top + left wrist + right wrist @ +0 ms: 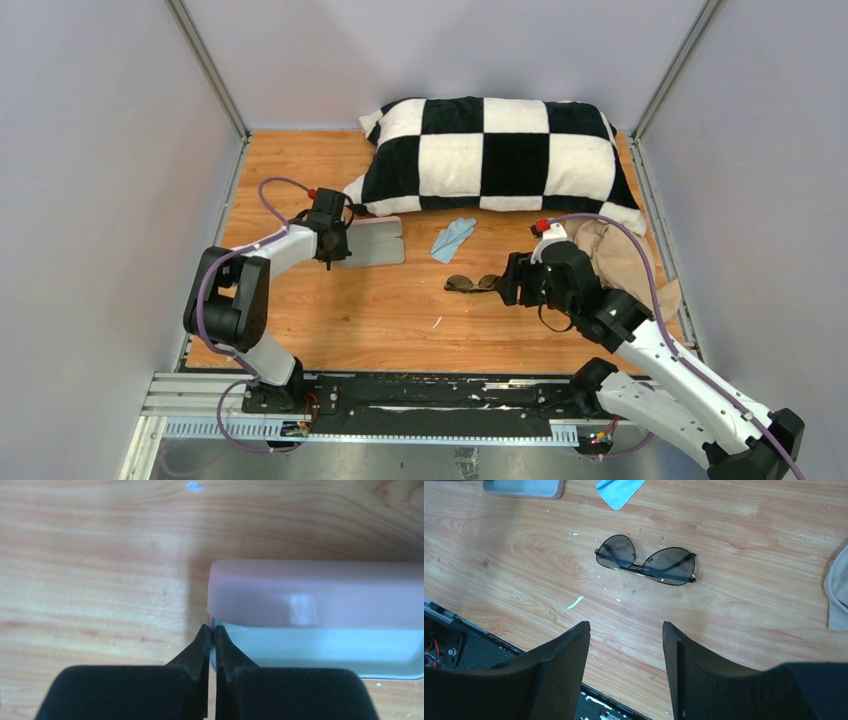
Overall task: Organize the sunglasses
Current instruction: Adjust the sunglasses case at the center of the board.
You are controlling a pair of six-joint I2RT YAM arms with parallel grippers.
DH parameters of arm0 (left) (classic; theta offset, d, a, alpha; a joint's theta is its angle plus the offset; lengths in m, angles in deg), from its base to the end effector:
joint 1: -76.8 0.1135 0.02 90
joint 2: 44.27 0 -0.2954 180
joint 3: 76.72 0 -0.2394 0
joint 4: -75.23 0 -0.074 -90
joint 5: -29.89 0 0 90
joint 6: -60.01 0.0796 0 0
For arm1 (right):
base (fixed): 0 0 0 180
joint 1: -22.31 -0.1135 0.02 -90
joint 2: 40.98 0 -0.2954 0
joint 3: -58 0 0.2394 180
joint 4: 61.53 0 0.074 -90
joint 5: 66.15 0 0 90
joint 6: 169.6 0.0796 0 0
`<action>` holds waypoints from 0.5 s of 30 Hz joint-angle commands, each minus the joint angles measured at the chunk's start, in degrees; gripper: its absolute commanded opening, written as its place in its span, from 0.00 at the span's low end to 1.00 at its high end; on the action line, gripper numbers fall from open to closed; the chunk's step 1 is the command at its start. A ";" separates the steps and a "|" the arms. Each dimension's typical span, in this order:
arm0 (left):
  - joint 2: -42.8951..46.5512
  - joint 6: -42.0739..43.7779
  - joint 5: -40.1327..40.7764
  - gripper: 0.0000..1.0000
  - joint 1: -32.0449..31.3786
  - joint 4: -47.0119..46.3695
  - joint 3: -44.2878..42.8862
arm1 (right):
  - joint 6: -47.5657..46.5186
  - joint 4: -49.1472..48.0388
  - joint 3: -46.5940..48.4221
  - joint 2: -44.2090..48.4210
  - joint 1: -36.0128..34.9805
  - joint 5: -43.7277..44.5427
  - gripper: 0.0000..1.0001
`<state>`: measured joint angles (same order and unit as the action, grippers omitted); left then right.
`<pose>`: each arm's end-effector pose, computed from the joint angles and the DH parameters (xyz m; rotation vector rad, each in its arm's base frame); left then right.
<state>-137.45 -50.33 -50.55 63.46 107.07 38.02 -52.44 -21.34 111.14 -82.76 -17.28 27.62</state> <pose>0.3190 -0.0621 0.1646 -0.2165 2.5814 0.0046 0.1334 0.1036 0.2835 -0.1900 2.1287 0.6360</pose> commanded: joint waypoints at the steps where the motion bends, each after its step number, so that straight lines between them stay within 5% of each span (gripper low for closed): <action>1: 4.65 -3.77 7.33 0.00 0.25 1.95 4.55 | 0.53 1.66 -0.43 0.12 0.63 2.09 0.60; 10: 12.10 -14.99 18.04 0.00 0.32 3.99 11.48 | 0.40 0.94 -0.61 -2.21 0.69 3.72 0.60; 15: 12.58 -25.09 15.82 0.00 0.35 4.96 12.42 | 1.52 0.47 -0.96 -4.38 0.74 5.09 0.60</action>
<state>-125.93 -66.22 -37.85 63.50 110.52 49.06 -52.31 -21.17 111.12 -85.80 -17.28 30.13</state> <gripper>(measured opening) 0.018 0.602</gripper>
